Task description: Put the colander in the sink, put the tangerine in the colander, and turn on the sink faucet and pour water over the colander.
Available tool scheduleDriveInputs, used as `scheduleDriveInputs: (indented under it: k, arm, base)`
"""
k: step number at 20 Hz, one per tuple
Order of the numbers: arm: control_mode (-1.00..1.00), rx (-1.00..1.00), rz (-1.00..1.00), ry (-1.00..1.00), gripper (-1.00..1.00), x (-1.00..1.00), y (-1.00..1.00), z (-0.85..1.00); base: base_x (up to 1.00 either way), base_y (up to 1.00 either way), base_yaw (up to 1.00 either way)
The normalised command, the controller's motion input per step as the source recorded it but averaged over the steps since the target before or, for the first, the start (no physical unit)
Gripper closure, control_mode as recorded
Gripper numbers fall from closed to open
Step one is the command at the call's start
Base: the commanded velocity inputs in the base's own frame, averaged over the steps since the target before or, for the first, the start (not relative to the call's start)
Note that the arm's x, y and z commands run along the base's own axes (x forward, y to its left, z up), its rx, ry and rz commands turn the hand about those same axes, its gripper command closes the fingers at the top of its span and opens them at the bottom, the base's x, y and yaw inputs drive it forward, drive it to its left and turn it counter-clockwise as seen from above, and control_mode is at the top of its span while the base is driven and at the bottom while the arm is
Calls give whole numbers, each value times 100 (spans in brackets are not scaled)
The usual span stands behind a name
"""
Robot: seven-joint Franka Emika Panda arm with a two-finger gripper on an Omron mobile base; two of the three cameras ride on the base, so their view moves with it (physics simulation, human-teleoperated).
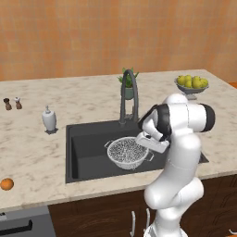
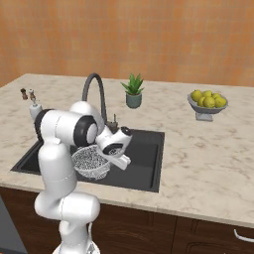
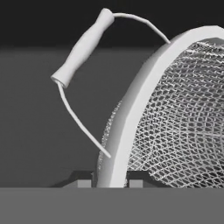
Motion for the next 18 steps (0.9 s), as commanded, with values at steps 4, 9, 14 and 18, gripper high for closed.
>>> scheduleDriveInputs:
  k: [4, 9, 14, 18]
  arm:
    - [-100, 0, 5, -4, 100, 3, -22, -46]
    - [-100, 0, 6, -1, 100, 3, -35, -44]
    - [-100, 0, 10, 0, 100, 24, -18, -55]
    - [-100, 0, 12, -3, 100, -3, -1, -40]
  base:
    - [0, 0, 0]
    - [0, 0, 0]
    - [0, 0, 0]
    - [0, 0, 0]
